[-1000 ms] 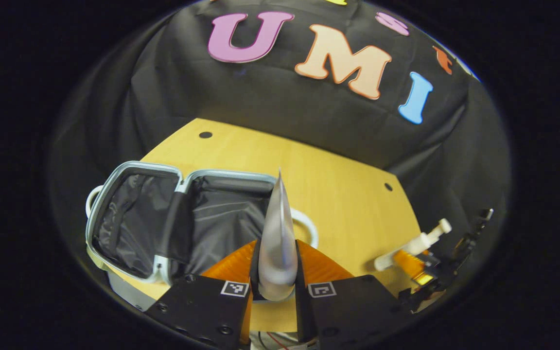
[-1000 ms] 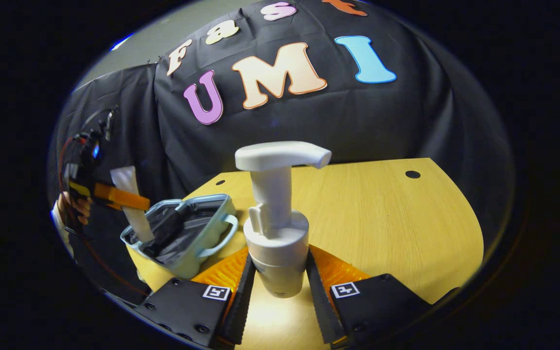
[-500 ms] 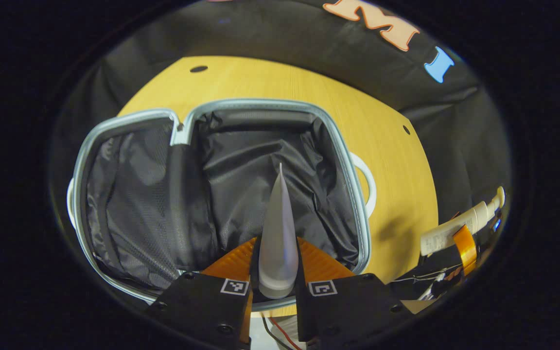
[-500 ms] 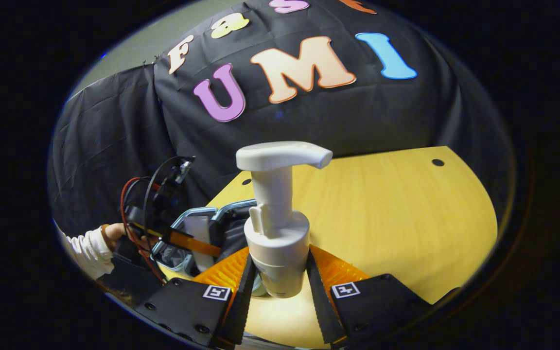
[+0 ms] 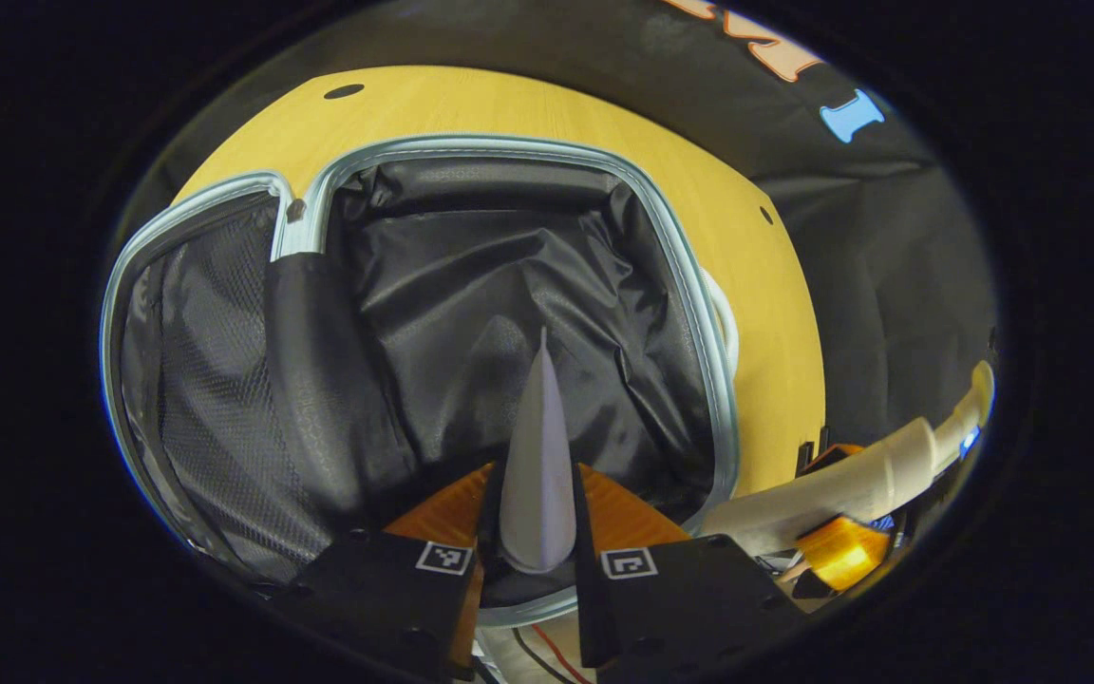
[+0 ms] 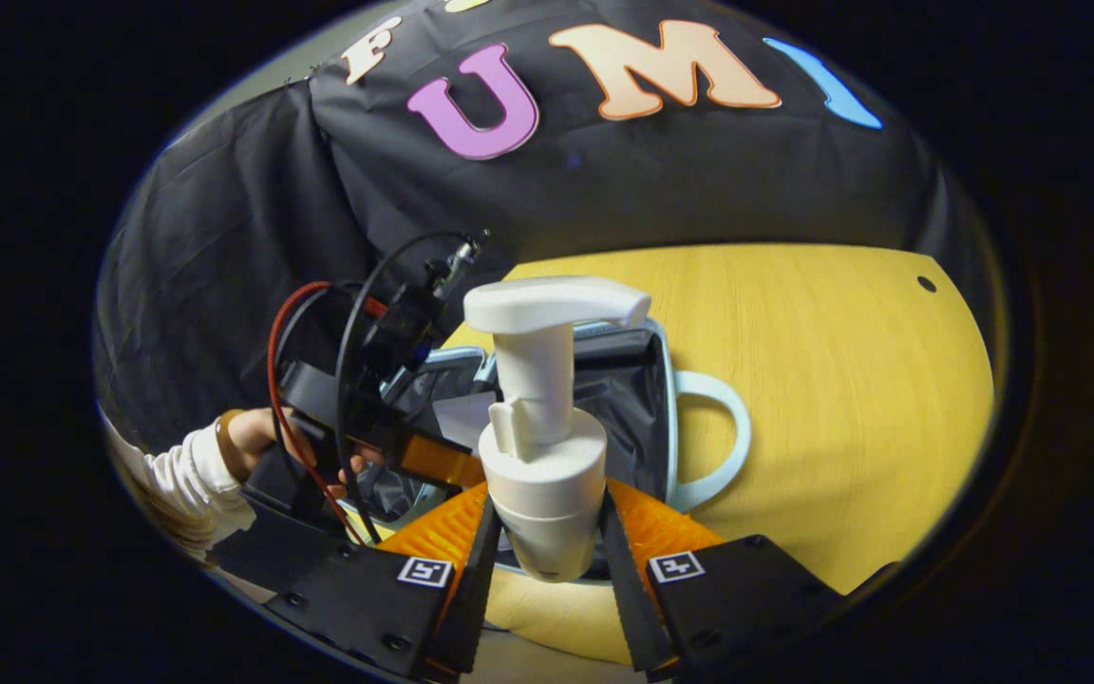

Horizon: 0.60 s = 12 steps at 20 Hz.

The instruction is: First open the suitcase, pack the skin care products into it, and then close the suitcase.

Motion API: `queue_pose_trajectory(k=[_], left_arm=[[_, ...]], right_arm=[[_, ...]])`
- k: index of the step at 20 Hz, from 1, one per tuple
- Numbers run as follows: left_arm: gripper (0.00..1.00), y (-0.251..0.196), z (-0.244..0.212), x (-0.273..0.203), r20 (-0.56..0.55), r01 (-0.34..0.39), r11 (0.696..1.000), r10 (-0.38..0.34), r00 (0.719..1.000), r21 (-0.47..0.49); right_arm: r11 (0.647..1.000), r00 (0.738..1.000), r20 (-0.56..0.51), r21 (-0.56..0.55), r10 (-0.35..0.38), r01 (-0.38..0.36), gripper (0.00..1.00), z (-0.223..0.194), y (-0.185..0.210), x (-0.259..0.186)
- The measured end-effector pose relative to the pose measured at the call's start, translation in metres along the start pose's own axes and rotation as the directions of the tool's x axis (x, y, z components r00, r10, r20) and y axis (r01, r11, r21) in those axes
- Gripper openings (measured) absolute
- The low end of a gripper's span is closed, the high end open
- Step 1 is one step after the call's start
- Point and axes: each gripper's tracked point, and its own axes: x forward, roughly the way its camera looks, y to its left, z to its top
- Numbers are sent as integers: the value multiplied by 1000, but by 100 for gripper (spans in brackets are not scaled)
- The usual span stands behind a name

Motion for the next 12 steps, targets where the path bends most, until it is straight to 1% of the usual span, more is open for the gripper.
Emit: queue_pose_trajectory(k=[1, 2, 3, 4, 5, 6, 7, 8, 9, 10, 11, 12], left_arm=[[39, 0, 2, -5, 9, 10, 1000, -10, 1000, -5], [35, 1, 4, -9, 17, 18, 1000, -18, 1000, -8], [52, 3, 6, -12, 28, 24, 1000, -24, 999, -20], [70, 4, 10, -19, 39, 25, 999, -23, 999, -28], [73, 8, 14, -25, 59, 20, 999, -18, 998, -31], [75, 8, 17, -34, 83, 25, 999, -23, 996, -28], [77, 9, 21, -46, 119, 34, 999, -31, 992, -23], [78, 6, 26, -58, 168, 59, 998, -56, 984, -9], [78, 3, 31, -71, 220, 82, 997, -80, 972, -1], [78, 1, 36, -85, 274, 102, 995, -98, 957, 1], [84, 0, 38, -101, 323, 117, 993, -112, 940, 2], [79, 2, 40, -115, 367, 124, 992, -116, 923, 0]], right_arm=[[1000, 1000, -22, -9, -14, 14, 60, -4, -2, 8], [1000, 999, -46, -15, -25, 24, 60, -9, -4, 14], [999, 997, -64, -17, -36, 35, 60, -12, -7, 21], [999, 995, -87, -17, -45, 44, 57, -15, -10, 28], [998, 993, -104, -18, -56, 55, 60, -18, -11, 34], [998, 990, -126, -17, -66, 64, 57, -23, -13, 42], [998, 987, -149, -13, -67, 65, 57, -27, -13, 48], [998, 984, -163, -8, -64, 63, 63, -30, -12, 54], [998, 983, -169, -7, -65, 65, 57, -32, -11, 60], [997, 982, -176, -7, -73, 73, 60, -34, -13, 62], [997, 981, -177, -7, -81, 81, 60, -34, -14, 66], [996, 980, -181, -5, -87, 88, 60, -36, -14, 68]])
